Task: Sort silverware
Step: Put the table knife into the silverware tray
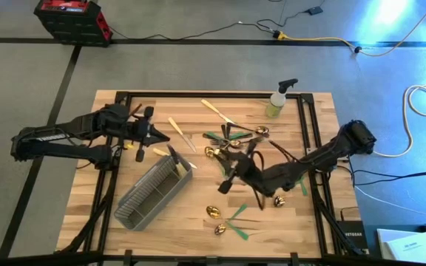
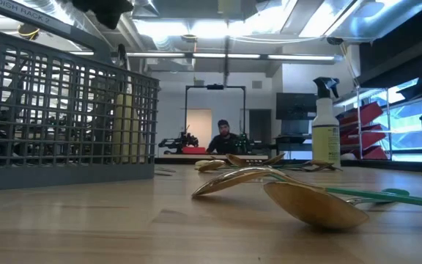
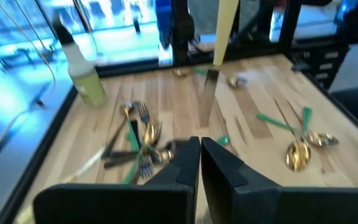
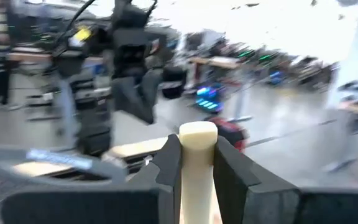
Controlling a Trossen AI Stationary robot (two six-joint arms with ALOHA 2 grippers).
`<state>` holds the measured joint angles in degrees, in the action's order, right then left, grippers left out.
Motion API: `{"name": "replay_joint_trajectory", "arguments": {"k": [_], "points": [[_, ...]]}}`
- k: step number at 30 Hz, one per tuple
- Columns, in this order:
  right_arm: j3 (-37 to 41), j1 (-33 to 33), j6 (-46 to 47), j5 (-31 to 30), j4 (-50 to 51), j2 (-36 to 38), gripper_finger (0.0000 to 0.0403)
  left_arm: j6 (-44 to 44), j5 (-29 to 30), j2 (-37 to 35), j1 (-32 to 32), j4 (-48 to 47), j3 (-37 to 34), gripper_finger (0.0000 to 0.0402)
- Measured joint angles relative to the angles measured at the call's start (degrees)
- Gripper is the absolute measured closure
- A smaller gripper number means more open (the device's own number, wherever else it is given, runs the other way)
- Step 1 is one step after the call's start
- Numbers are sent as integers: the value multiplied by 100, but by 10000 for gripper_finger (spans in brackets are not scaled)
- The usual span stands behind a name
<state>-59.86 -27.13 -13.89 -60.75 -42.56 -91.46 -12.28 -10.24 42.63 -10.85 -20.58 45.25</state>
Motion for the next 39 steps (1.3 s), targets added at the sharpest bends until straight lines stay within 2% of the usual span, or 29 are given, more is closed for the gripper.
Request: {"name": "replay_joint_trajectory", "arguments": {"k": [6, 11, 14, 16, 20, 25, 29, 35, 39], "points": [[-2, -70, -1368, 191, -889, 0, 360, 519, 242, 256, 0, 677, 2, 402], [-3, 16, -1812, 431, -1038, 0, 360, 1176, 252, 782, 98, 1150, 4, 402], [-2, 24, -2115, 410, -1033, 0, 360, 1858, 211, 1082, 116, 1605, 3, 401], [-3, 19, -2363, 306, -1066, 0, 360, 2007, 31, 1241, 123, 1942, 4, 395], [-4, 35, -2539, 65, -1237, 0, 360, 1101, -42, 1359, 310, 2125, 4, 366], [-4, 62, -2537, 31, -1303, 0, 360, 103, 371, 1517, 713, 2305, 2, 316], [-4, 62, -2540, 33, -1379, 0, 360, 4, 700, 1644, 1058, 2712, 7, 272], [-4, 65, -2543, 33, -1438, 0, 360, 443, 1689, 1965, 1351, 2943, 2, 212], [-4, 65, -2546, 31, -1439, 0, 360, -406, 1720, 2364, 1566, 3433, 1, 183]]}}
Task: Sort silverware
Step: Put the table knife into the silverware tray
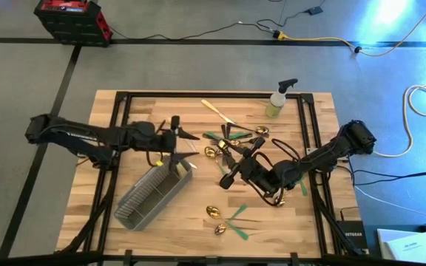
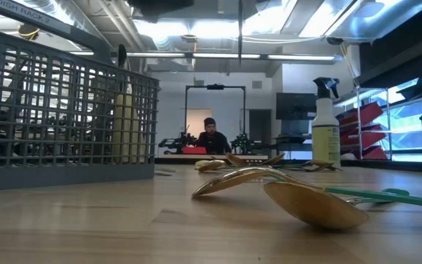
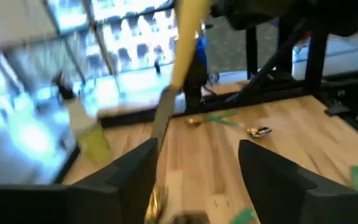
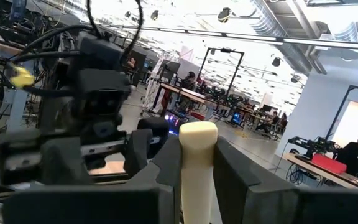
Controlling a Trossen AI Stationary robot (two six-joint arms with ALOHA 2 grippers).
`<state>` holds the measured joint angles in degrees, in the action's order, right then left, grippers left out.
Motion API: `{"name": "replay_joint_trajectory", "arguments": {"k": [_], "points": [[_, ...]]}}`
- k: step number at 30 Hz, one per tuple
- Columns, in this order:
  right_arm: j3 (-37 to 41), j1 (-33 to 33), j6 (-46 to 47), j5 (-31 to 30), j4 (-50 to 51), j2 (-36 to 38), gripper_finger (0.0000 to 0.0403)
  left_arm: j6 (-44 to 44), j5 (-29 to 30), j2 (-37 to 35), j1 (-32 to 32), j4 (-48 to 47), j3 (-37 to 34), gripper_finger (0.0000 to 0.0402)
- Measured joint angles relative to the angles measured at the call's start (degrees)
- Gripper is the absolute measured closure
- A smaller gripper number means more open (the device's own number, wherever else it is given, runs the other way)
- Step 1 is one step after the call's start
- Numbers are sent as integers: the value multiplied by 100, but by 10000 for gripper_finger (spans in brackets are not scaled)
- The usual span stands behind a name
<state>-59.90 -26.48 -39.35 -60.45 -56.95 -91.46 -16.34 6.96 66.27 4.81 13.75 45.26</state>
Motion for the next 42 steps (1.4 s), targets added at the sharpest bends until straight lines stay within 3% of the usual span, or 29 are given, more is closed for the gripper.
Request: {"name": "replay_joint_trajectory", "arguments": {"k": [3, 8, 13, 17, 20, 28, 35, 42], "points": [[-4, 31, 13, 0, -4, 0, 360, -797, 209, 387, 221, 821, -5, 168], [-4, 35, 33, -24, -13, 0, 360, -1106, 1498, 907, 457, 2363, 3, 156], [-4, 37, 45, -20, -32, 0, 360, -1305, 1609, 1389, 623, 3142, 3, 154], [-4, 37, 138, -24, -44, 0, 360, -1483, 2165, 1663, 663, 3669, 1, 154], [-4, 62, 146, -26, -42, 0, 360, -1502, 2147, 1791, 661, 4029, 5, 154], [-4, 107, 179, 5, -37, 0, 360, -1337, 1788, 2228, 663, 4074, 396, 154], [-4, 103, 181, 57, -31, 0, 360, -1711, 2365, 2534, 639, 4128, 758, 154], [-4, 103, 181, 88, 2, 0, 360, -1710, 2416, 2536, 632, 4281, 816, 155]]}}
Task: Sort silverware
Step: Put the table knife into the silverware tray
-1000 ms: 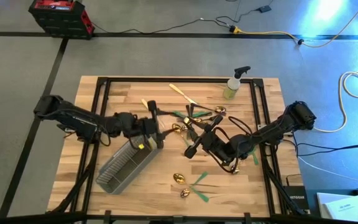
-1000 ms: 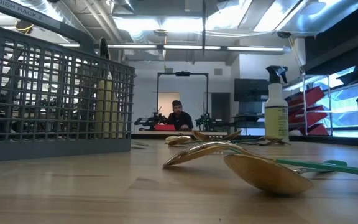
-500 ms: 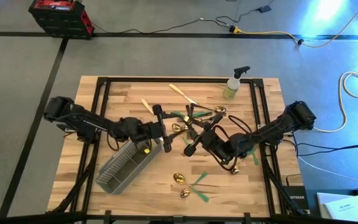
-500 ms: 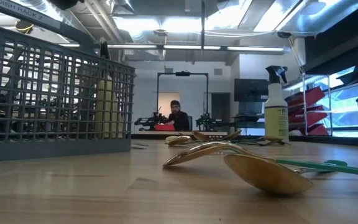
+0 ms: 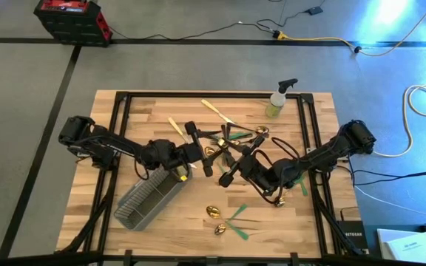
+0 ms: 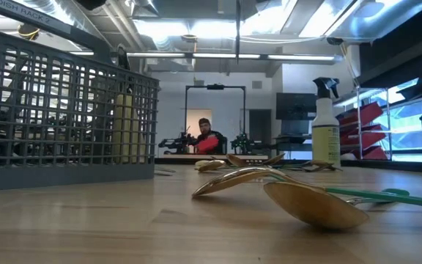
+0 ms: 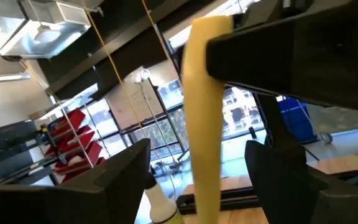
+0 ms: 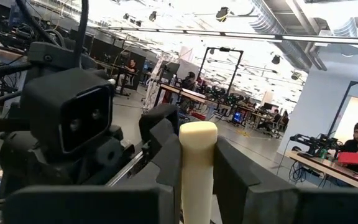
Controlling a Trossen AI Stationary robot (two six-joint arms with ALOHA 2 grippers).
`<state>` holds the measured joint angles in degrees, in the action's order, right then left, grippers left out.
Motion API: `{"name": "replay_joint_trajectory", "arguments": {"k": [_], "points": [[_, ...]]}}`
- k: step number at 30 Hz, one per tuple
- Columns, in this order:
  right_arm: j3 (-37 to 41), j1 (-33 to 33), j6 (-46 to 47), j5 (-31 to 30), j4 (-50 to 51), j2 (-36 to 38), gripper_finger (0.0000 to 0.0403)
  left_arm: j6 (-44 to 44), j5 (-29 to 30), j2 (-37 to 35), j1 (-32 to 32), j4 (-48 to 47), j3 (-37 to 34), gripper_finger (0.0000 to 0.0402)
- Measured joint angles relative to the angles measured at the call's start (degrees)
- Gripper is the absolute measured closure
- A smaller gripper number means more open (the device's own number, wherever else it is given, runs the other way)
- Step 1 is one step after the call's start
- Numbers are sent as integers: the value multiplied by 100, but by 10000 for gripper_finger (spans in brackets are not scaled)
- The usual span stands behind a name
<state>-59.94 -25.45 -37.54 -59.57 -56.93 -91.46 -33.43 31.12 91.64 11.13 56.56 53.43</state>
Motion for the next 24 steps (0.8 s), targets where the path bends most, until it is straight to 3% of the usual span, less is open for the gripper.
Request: {"name": "replay_joint_trajectory", "arguments": {"k": [6, 16, 24], "points": [[0, 0, 24, 13, 2, 0, 360, 380, 2, 0, -6, 12, 5, 162], [0, 0, 46, 17, 2, 0, 360, 291, 2, -2, -11, 282, 5, 171], [0, 0, 44, 17, 4, 0, 361, 501, -52, -2, -8, 264, 5, 294]]}}
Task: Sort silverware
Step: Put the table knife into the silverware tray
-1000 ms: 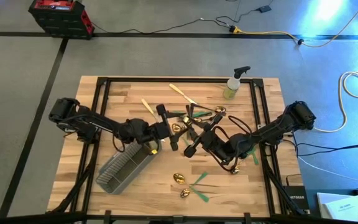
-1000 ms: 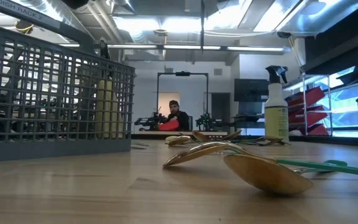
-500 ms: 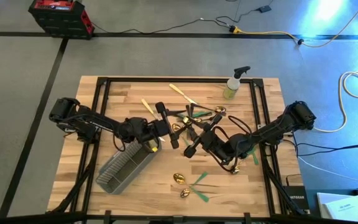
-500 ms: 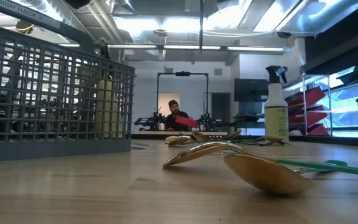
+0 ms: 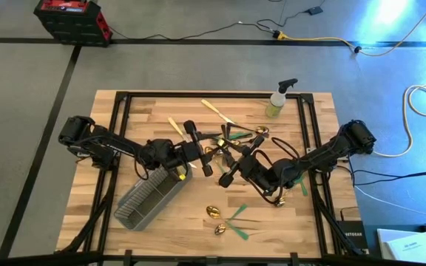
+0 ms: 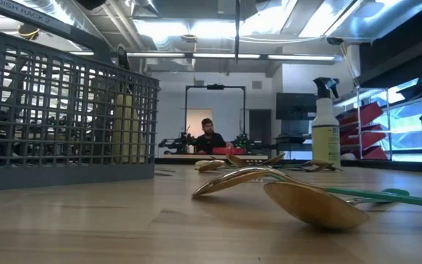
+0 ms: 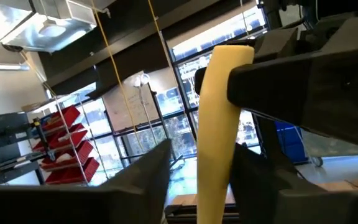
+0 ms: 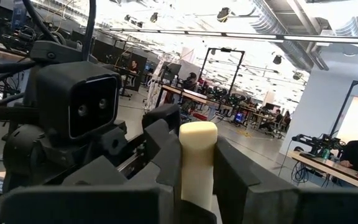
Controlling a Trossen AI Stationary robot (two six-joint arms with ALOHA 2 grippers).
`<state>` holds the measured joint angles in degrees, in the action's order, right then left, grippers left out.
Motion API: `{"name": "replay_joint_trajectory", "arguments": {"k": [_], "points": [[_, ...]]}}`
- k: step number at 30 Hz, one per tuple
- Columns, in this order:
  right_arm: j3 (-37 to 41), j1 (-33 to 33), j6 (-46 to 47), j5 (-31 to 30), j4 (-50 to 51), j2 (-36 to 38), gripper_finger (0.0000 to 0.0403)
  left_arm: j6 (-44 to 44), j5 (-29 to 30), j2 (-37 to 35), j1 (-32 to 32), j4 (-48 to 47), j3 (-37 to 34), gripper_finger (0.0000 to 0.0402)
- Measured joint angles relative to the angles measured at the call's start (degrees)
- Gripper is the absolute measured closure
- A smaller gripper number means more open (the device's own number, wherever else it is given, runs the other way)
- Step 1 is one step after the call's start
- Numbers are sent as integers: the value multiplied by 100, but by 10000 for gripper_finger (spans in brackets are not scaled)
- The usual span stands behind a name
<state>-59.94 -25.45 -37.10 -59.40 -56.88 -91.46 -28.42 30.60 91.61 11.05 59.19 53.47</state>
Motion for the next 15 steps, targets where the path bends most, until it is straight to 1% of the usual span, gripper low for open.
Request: {"name": "replay_joint_trajectory", "arguments": {"k": [3, 5, 15], "points": [[0, 0, 0, 2, -1, 0, 360, -15, -8, 0, 0, -17, 0, 340], [0, 2, -1, -8, -9, 0, 361, -63, -44, 0, 0, -17, 0, 361], [-2, -9, 0, -19, 0, 0, 373, -4, -119, -17, 0, 45, 2, 377]]}}
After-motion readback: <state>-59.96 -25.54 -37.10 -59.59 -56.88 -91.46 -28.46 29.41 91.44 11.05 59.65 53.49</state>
